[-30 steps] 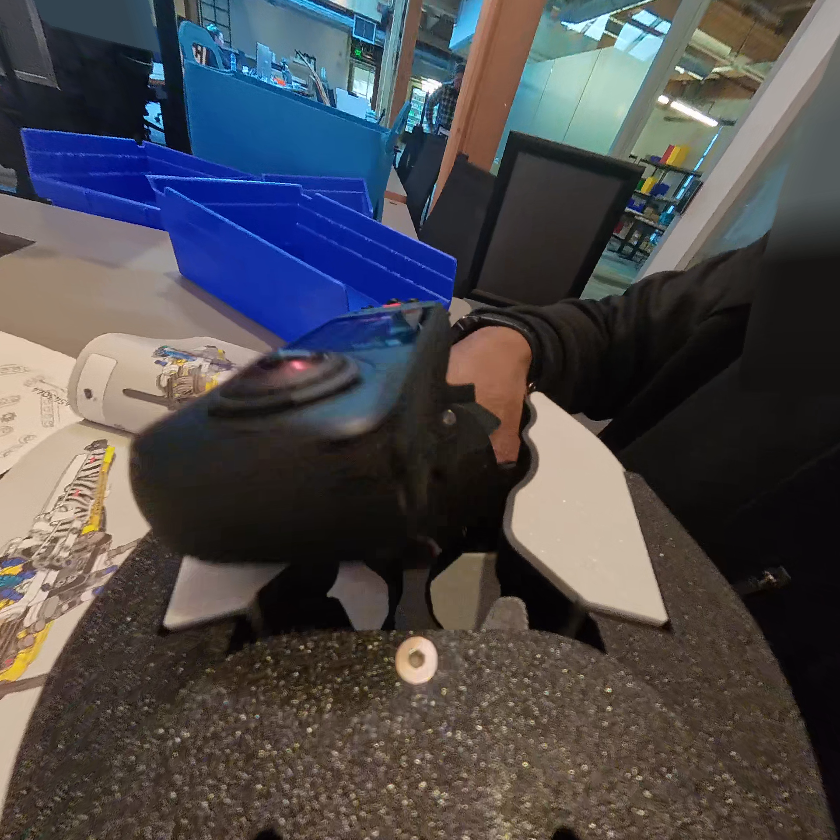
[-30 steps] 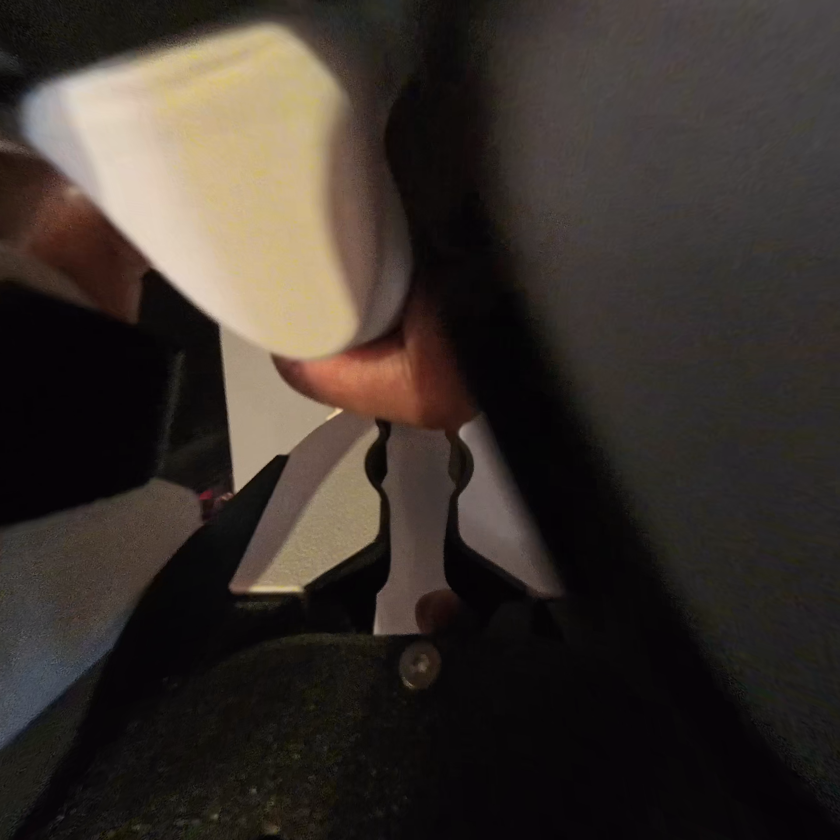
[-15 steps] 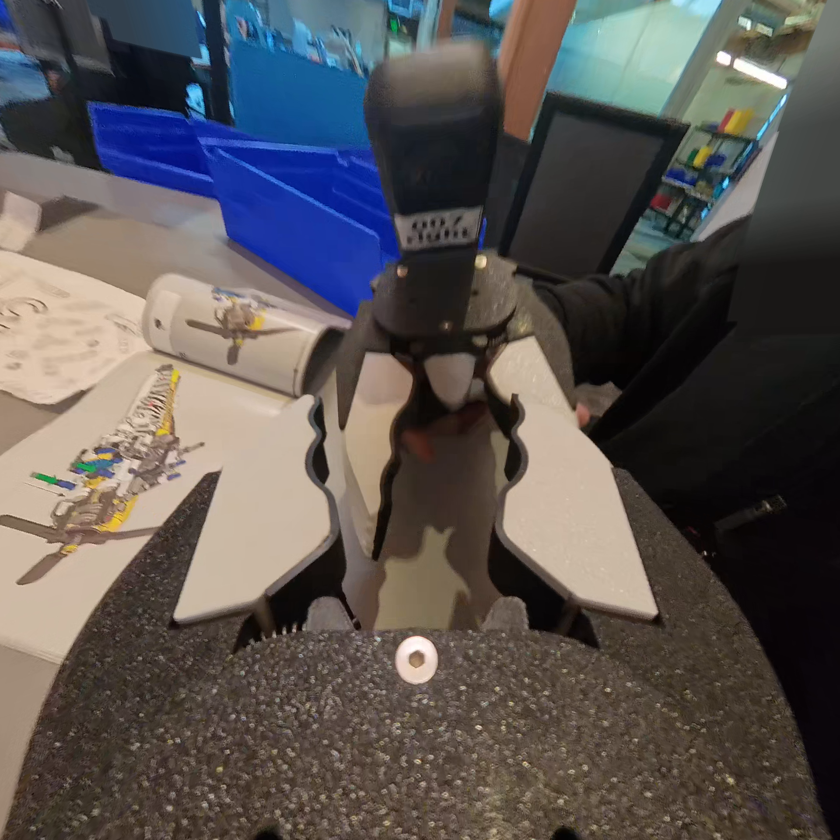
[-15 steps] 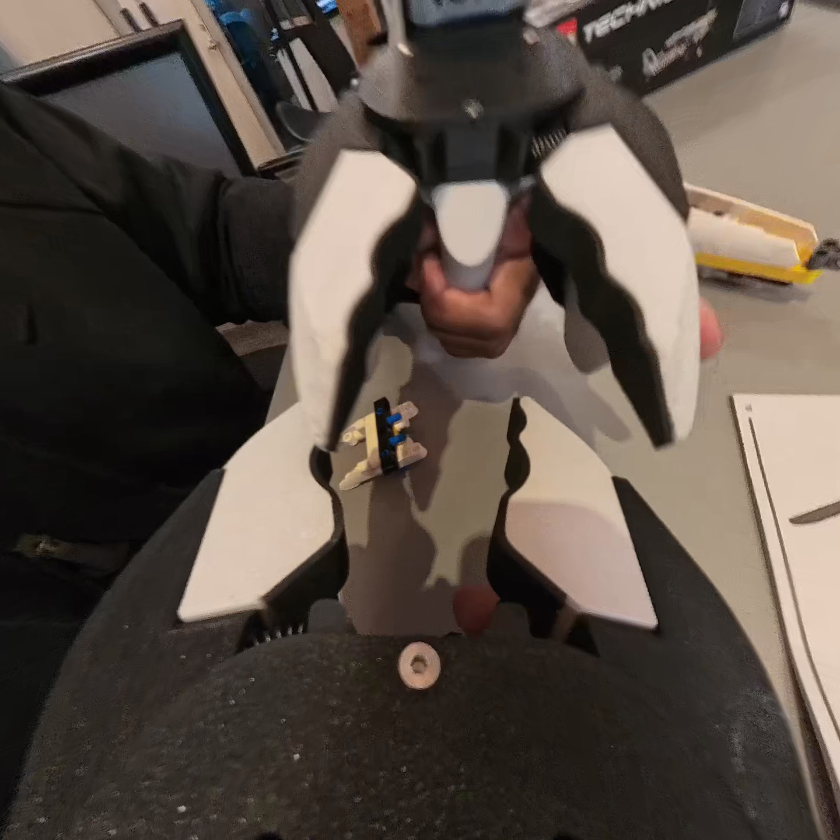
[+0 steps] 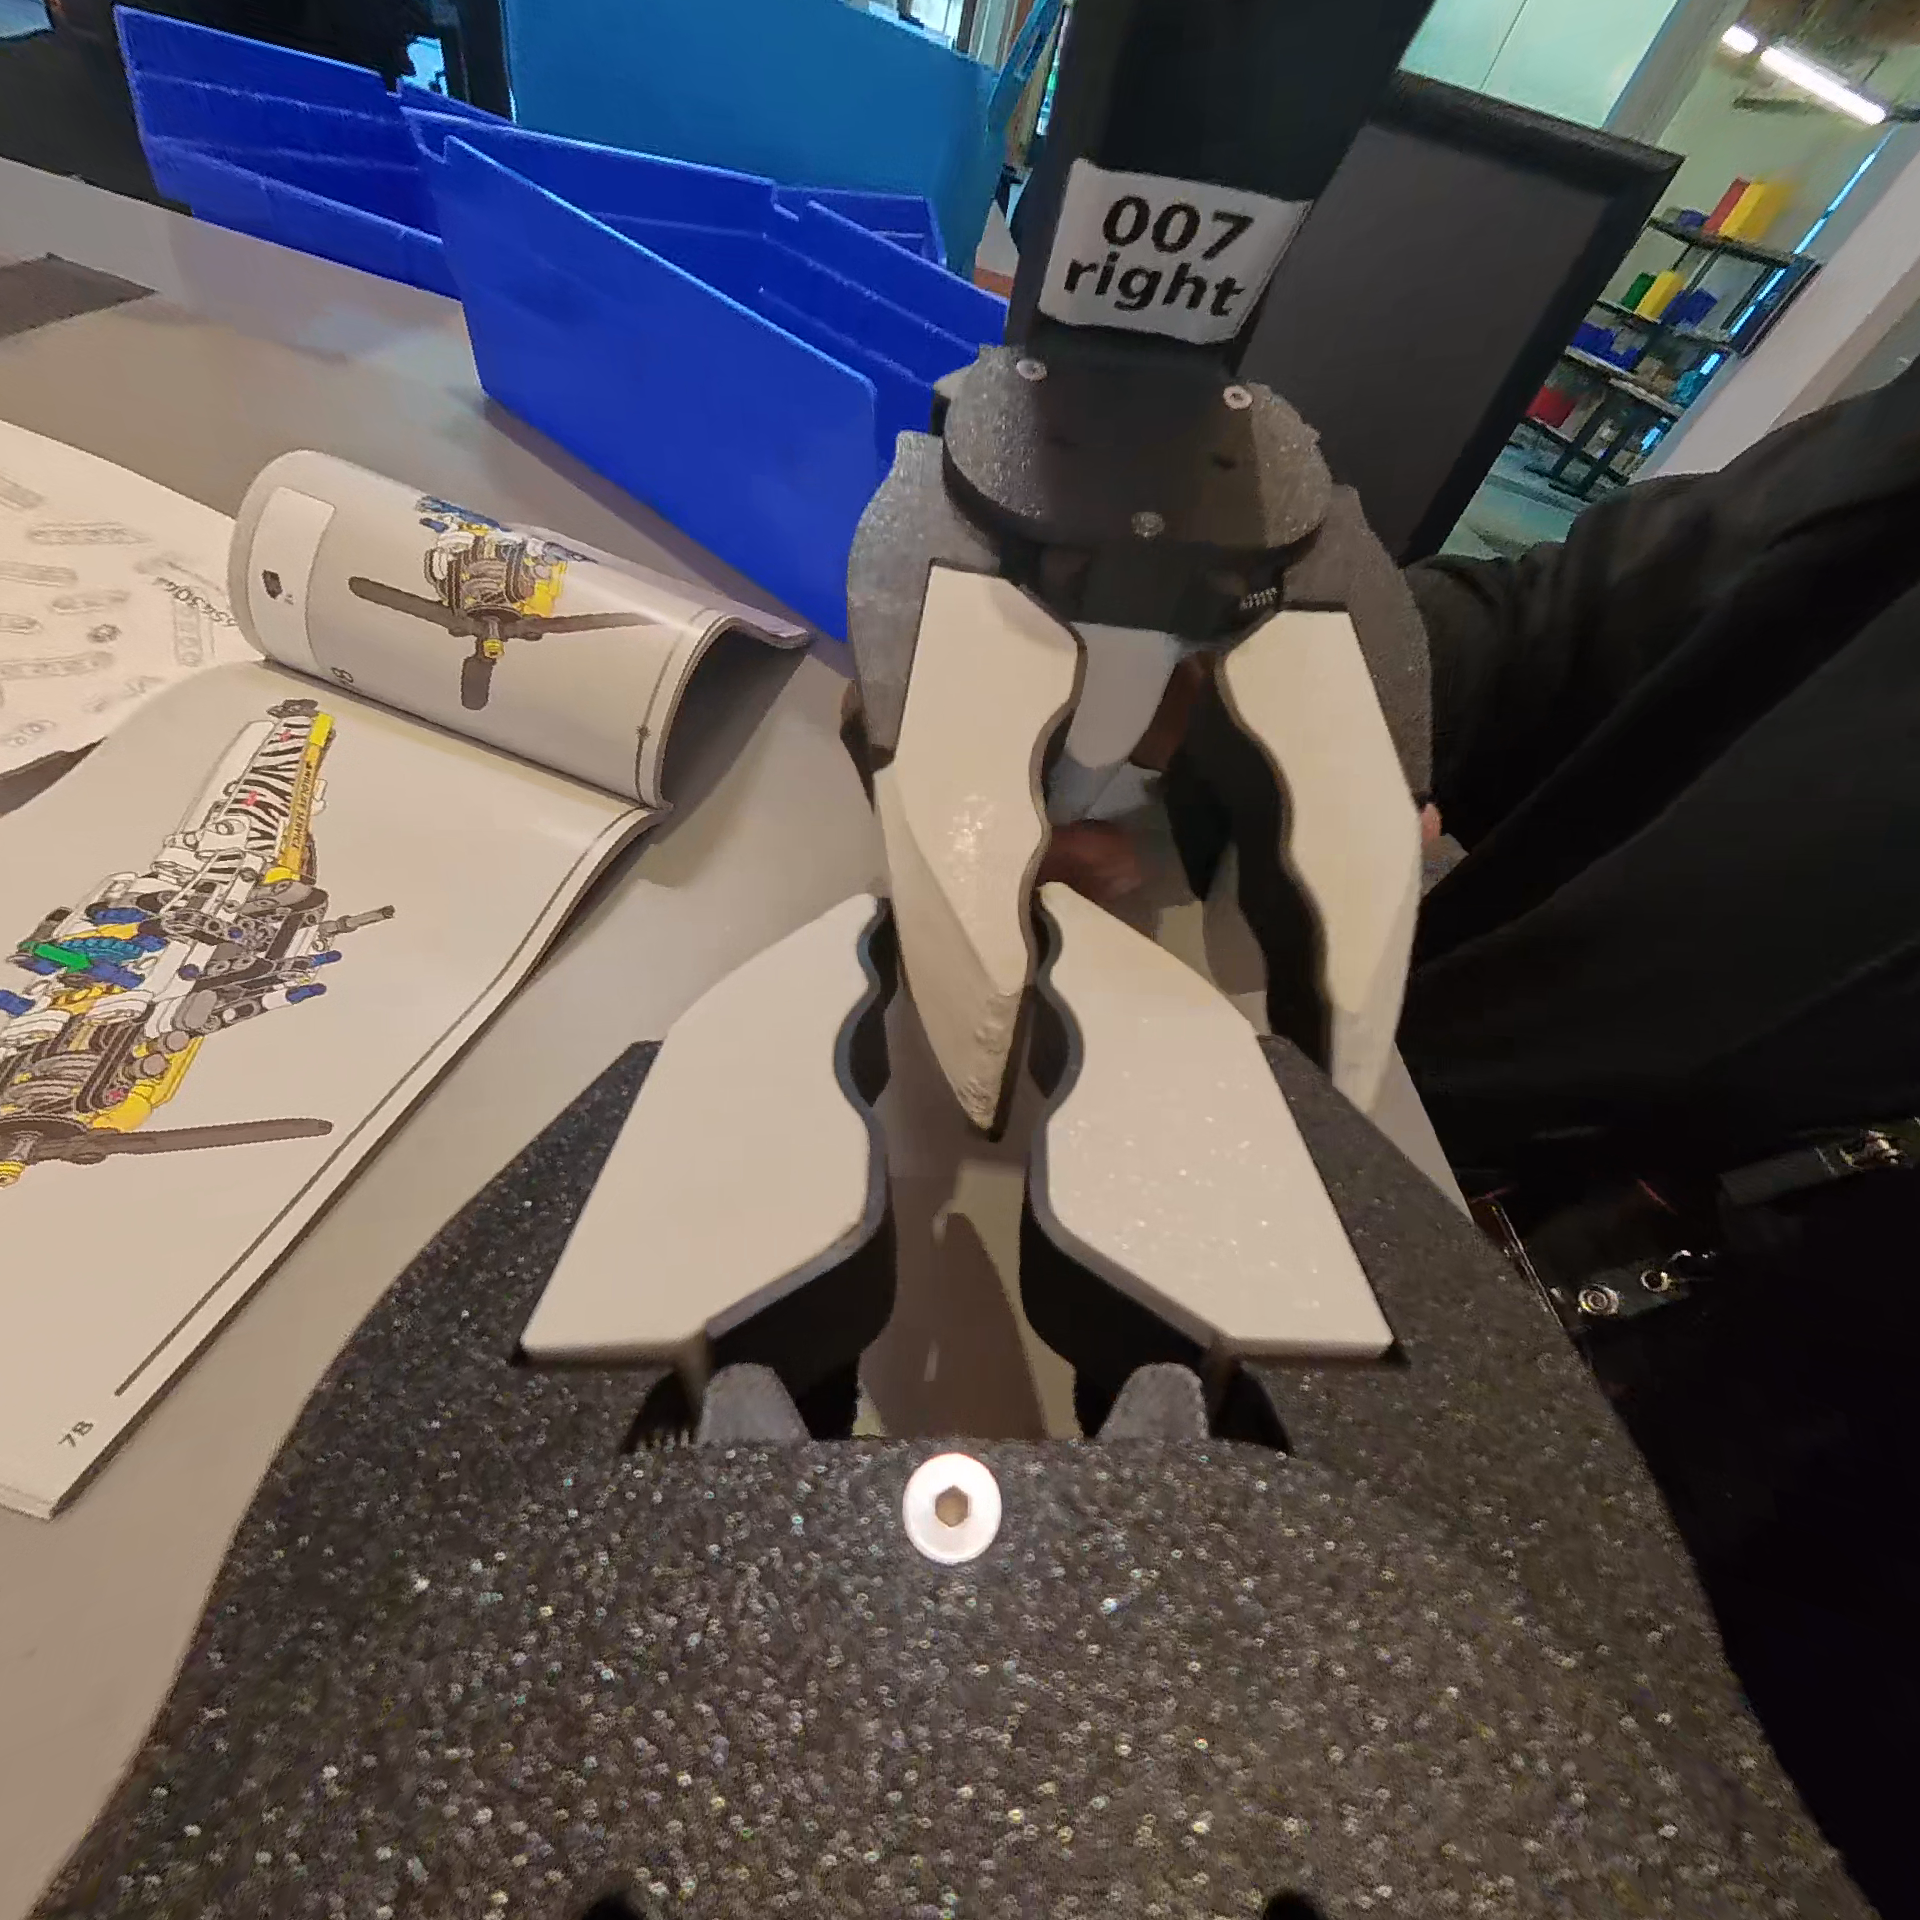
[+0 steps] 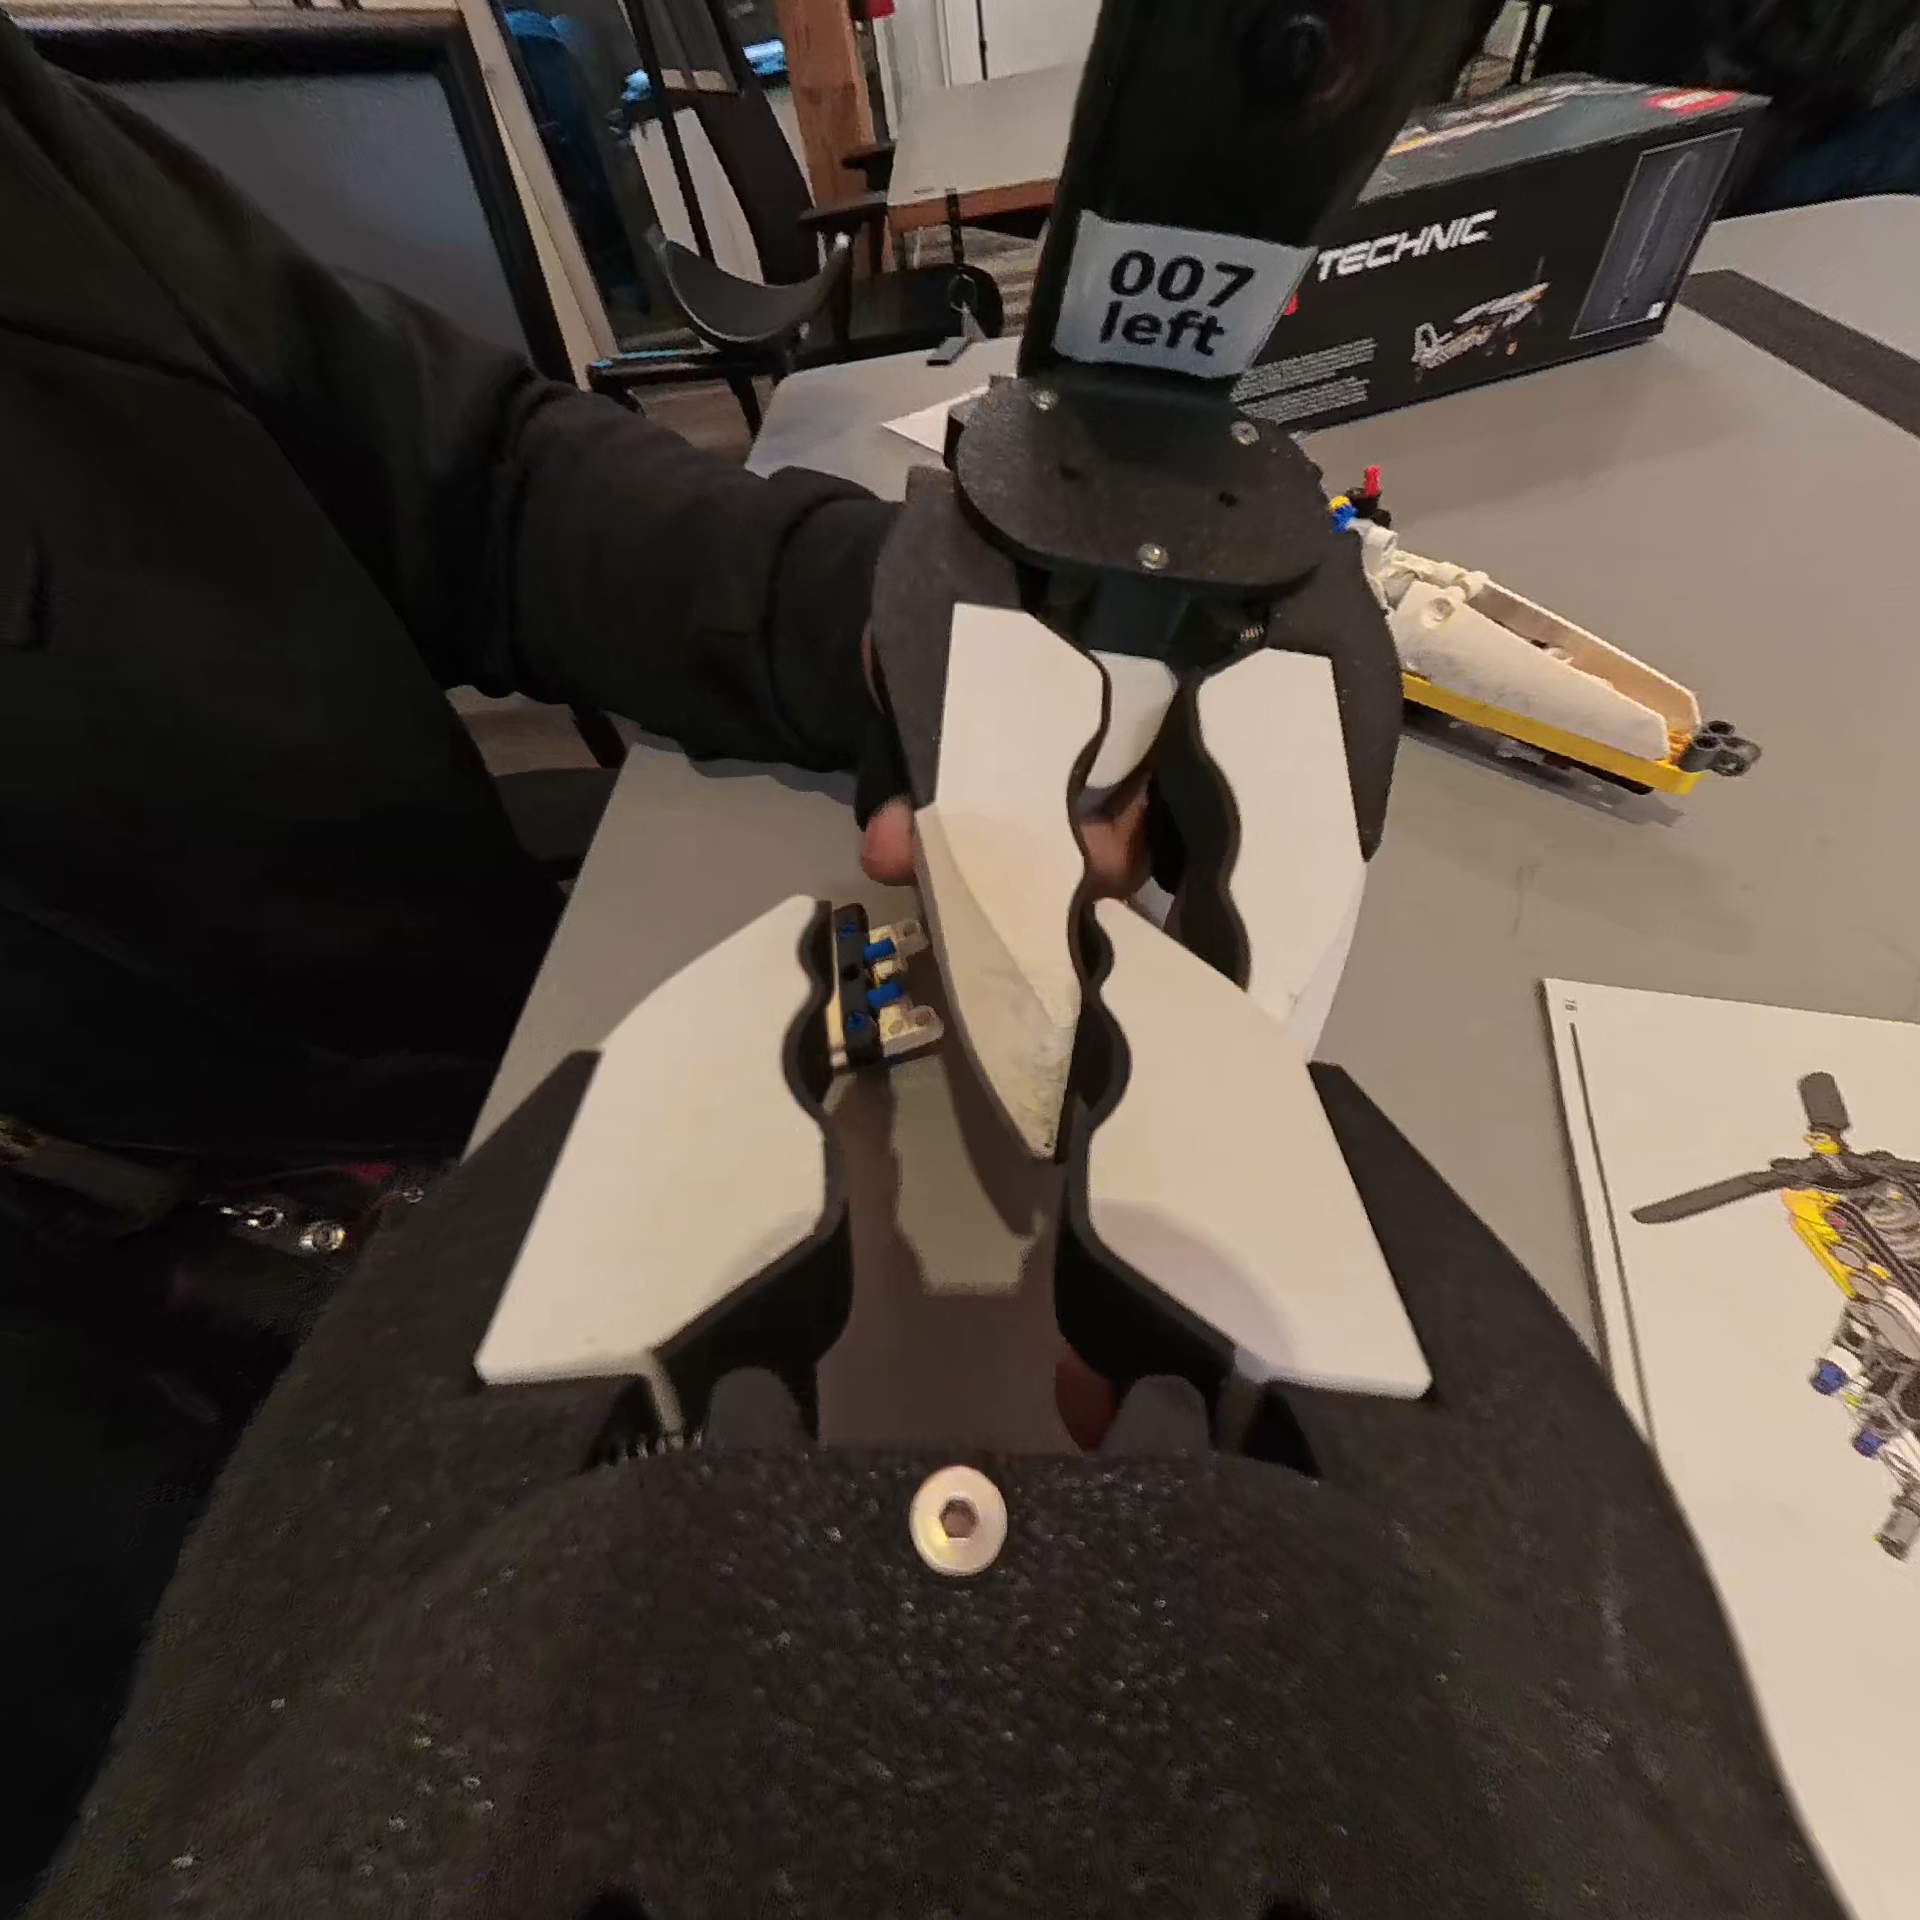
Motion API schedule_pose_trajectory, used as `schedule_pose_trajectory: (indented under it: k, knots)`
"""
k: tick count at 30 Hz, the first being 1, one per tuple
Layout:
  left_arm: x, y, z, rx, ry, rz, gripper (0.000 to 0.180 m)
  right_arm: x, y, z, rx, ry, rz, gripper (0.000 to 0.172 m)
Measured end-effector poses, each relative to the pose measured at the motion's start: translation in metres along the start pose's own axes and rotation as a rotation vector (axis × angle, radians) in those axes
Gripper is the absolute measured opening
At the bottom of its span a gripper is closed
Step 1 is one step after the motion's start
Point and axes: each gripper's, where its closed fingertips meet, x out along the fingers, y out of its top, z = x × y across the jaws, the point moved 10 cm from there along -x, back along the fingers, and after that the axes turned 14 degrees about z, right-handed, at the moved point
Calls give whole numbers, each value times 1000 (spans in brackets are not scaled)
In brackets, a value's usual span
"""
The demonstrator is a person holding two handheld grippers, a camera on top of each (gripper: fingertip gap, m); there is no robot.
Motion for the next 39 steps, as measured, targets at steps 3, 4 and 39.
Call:
schedule_pose_trajectory:
  k: [3,4,39]
  knots:
    - [1,-1,-1,-8,4,-9,25,1,0,0,-17,-29,-28,41]
    - [0,0,-1,-6,5,-9,25,1,0,0,-20,-37,-32,40]
    - [-25,-29,1,183,373,-560,29,-20,-26,-8,-111,-221,-217,48]
